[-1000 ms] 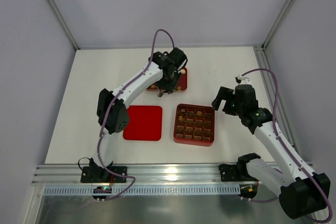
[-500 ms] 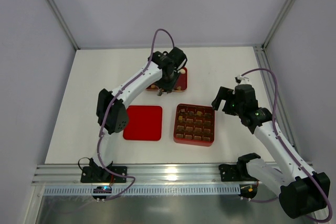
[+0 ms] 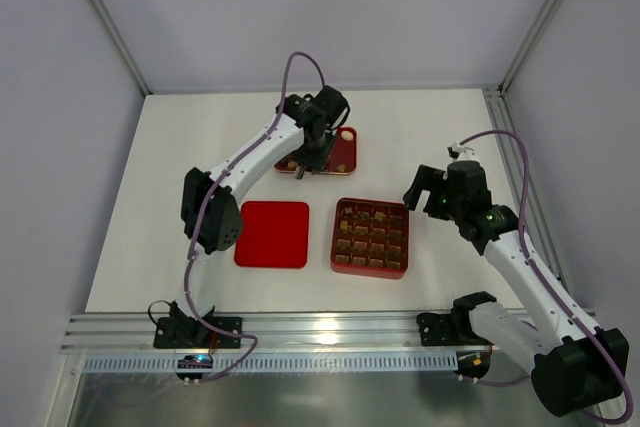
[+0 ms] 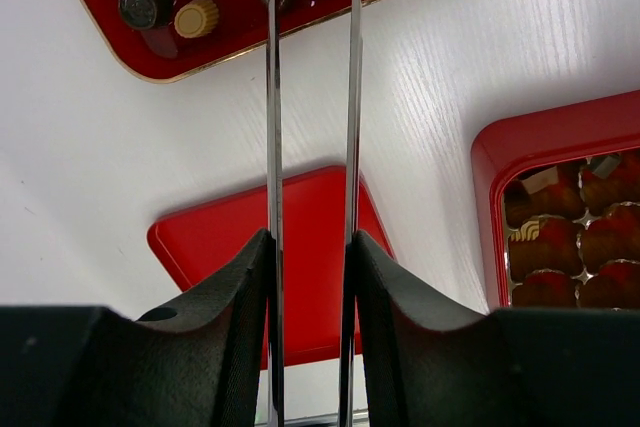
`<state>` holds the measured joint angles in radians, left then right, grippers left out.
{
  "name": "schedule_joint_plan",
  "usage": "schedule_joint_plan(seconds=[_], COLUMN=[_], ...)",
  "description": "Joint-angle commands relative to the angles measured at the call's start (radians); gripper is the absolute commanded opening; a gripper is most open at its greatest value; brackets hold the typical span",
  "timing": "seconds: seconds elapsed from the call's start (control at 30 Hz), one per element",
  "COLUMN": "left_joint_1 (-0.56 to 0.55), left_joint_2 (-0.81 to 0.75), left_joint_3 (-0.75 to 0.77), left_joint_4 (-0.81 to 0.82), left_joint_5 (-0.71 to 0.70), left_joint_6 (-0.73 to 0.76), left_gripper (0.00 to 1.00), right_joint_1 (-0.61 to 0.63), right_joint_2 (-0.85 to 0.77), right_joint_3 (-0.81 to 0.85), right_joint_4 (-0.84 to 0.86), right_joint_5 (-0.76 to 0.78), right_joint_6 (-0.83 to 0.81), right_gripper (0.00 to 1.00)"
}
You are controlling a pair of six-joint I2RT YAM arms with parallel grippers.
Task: Pack the chocolate
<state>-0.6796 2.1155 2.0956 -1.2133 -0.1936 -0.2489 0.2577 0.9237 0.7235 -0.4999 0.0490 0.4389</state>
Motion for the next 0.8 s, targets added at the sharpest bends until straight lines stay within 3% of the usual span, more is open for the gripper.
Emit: schedule_joint_plan(seconds=[0.0,0.3,0.77], left_joint_1=[0.011,0.025,0.045], left_joint_2=[-0.068,-0.055,-0.055], left_joint_3=[0.003,0.011,0.017], left_joint_4=[0.000,0.024,0.037], left_joint_5=[-0.007,-0.007,0.014], left_joint_6=[0.020,0.016,0.025], left_gripper=[0.33,0.33,0.44], right_joint_1=[-0.005,-0.003,-0.003], right_joint_2=[0.009,0.012,-0.002], right_joint_3=[0.021,0.028,0.040], right_joint_4=[0.035,0.032,0.004], right_joint_5=[0.005,0.006,0.017], right_joint_6=[-0.008,-0.011,-0.017], right_gripper=[1.00,1.00,1.00])
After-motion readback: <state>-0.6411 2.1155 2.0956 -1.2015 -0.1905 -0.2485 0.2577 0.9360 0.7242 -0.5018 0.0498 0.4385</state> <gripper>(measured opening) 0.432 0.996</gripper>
